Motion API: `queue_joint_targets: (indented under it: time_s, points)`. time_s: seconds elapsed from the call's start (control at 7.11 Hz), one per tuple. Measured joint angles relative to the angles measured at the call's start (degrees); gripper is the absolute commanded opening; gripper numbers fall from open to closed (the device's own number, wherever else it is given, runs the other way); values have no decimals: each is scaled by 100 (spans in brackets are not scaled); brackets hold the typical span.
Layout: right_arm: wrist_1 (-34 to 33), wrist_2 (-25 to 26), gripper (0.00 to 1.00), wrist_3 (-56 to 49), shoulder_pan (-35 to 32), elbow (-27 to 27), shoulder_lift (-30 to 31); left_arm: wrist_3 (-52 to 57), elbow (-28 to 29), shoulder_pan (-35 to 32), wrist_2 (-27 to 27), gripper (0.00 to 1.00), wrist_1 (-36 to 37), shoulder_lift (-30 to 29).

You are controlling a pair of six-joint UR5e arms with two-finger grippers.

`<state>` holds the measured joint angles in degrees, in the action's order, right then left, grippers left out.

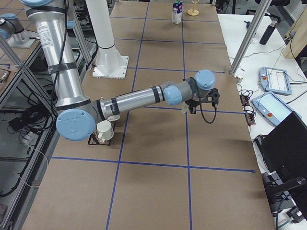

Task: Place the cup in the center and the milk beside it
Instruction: 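Carry the white mug with the right gripper toward the table center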

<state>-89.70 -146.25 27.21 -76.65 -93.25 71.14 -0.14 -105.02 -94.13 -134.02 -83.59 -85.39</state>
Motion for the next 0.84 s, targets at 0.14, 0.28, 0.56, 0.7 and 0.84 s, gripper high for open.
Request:
queue_joint_targets:
  time_s: [0.14,0.28,0.56,0.7,0.84]
  points:
    - [-531,438,0,203,362,207,-842,-2,17,0,-85,98,4,-17]
    - [-775,807,0,667,813,452,-1566,-3,35,0,-117,98,3,-31]
    - [-876,1391,0,1752,1799,771,-2555,-3,86,0,-131,98,2,-38]
    - [-826,1734,0,2160,2311,917,-2862,-3,127,0,-134,98,1,-39]
    - [-686,2073,0,2428,2771,1074,-3034,-2,160,0,-138,98,1,-42]
